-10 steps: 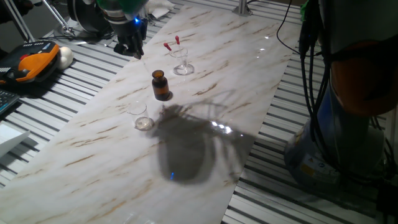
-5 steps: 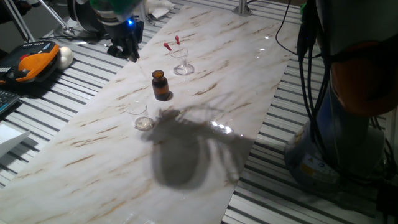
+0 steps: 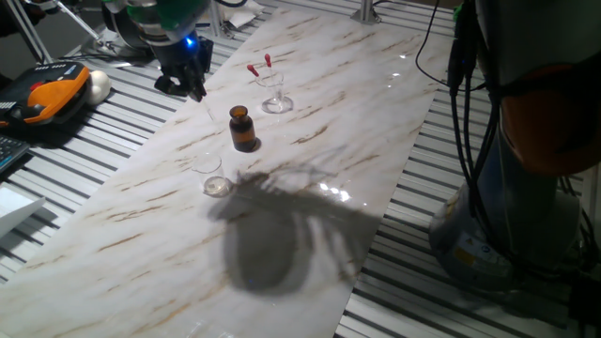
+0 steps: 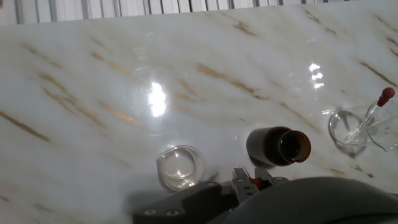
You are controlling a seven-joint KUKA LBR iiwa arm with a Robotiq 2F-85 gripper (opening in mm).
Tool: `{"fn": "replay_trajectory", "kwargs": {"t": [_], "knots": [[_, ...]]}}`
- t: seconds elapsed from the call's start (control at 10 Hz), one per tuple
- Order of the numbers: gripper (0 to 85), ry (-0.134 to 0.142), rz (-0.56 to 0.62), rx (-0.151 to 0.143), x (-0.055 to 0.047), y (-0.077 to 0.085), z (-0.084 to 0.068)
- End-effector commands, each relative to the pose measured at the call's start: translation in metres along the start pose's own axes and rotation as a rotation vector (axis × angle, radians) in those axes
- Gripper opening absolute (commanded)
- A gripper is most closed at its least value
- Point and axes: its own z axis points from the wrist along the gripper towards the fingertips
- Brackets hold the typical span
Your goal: Transfer liquid using a dropper
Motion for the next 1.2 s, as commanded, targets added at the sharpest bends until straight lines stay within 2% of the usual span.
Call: {"fn": "replay_trajectory", "kwargs": {"t": [0.0,0.3,0.4,0.5,0.7,1.0,1.1], "knots": [[17.0,0.0,0.004,-0.002,0.0013,0.0011,0.0011],[17.0,0.005,0.012,-0.001,0.0013,0.0011,0.0011],[17.0,0.005,-0.003,0.011,0.0013,0.0011,0.0011],[17.0,0.007,-0.021,0.009,0.0013,0.0011,0.0011],[17.0,-0.006,-0.045,0.014,0.0013,0.0011,0.0011],[17.0,-0.011,-0.088,-0.017,0.0013,0.0011,0.0011],[17.0,-0.009,-0.085,-0.017,0.0013,0.0011,0.0011]]}}
